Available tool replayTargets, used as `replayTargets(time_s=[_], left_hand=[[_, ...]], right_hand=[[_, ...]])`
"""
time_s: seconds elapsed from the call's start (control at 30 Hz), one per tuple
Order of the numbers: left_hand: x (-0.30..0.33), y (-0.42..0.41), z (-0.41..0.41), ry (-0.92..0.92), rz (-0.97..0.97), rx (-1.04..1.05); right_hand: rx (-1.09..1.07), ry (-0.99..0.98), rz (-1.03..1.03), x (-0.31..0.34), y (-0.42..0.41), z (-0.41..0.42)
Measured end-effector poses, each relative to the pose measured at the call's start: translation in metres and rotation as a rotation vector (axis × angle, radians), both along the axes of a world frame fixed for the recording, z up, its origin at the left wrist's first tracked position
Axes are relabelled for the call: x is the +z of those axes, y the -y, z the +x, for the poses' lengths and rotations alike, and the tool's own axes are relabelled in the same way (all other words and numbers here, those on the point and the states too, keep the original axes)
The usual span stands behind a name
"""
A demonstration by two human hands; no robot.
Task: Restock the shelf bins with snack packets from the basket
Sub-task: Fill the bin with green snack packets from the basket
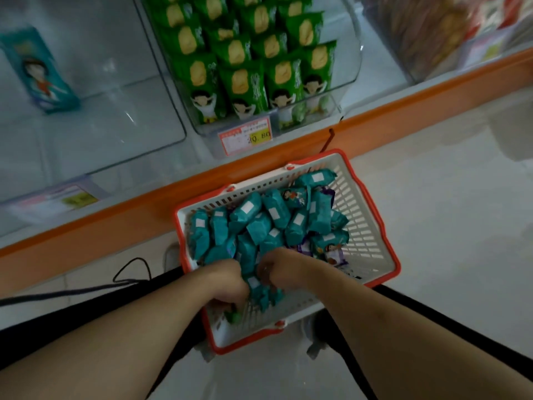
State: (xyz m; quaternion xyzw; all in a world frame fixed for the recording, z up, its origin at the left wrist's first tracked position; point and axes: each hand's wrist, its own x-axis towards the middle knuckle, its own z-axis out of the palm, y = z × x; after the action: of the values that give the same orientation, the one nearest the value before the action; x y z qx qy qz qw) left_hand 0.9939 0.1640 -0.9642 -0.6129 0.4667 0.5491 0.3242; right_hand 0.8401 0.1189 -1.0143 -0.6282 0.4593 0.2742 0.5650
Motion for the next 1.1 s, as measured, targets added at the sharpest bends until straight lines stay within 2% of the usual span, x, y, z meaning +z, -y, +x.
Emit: replayTargets(time_s=[0.1, 0.13, 0.23, 0.37, 0.43, 0.5, 0.57, 0.67, 0.77, 0.83, 1.0, 1.1], left_hand=[[0.044, 0.029, 0.012, -0.136, 0.017, 0.432], [0.062, 0.039, 0.015, -0.172, 0.012, 0.583], [0.116, 0.058, 0.024, -0.388, -0.111, 0.897], [0.174, 0.068, 0.022, -0.762, -0.267, 1.294], [0.188, 0.07, 0.019, -0.898, -0.417, 1.383], [0.194, 0.072, 0.017, -0.864, -0.619, 1.319], [0.195, 0.077, 0.014, -0.792, -0.743, 1.198], [0.197, 0.086, 0.014, -0.738, -0.766, 1.08], [0.197, 0.099, 0.025, -0.629, -0.925, 0.897], [0.198, 0.108, 0.037, -0.546, -1.06, 0.844], [0.207, 0.123, 0.06, -0.428, -1.385, 0.741], [0.207, 0.128, 0.069, -0.368, -1.468, 0.743]], right_hand=[[0.173, 0.092, 0.062, 0.049, 0.021, -0.011], [0.16, 0.139, 0.104, 0.065, 0.026, -0.014], [-0.183, 0.363, 0.149, 0.124, 0.039, -0.028], [-0.523, 0.586, -0.072, 0.184, 0.051, -0.044], [-0.718, 0.727, 0.063, 0.203, 0.058, -0.05], [-0.782, 0.895, 0.223, 0.217, 0.061, -0.051], [-0.776, 0.983, 0.285, 0.223, 0.066, -0.047], [-0.771, 1.007, 0.295, 0.223, 0.077, -0.033], [-0.797, 0.966, 0.226, 0.221, 0.093, -0.018], [-0.79, 0.899, 0.05, 0.224, 0.104, -0.007], [-0.436, 0.797, -0.629, 0.243, 0.135, 0.035], [-0.383, 0.736, -0.797, 0.241, 0.154, 0.06]])
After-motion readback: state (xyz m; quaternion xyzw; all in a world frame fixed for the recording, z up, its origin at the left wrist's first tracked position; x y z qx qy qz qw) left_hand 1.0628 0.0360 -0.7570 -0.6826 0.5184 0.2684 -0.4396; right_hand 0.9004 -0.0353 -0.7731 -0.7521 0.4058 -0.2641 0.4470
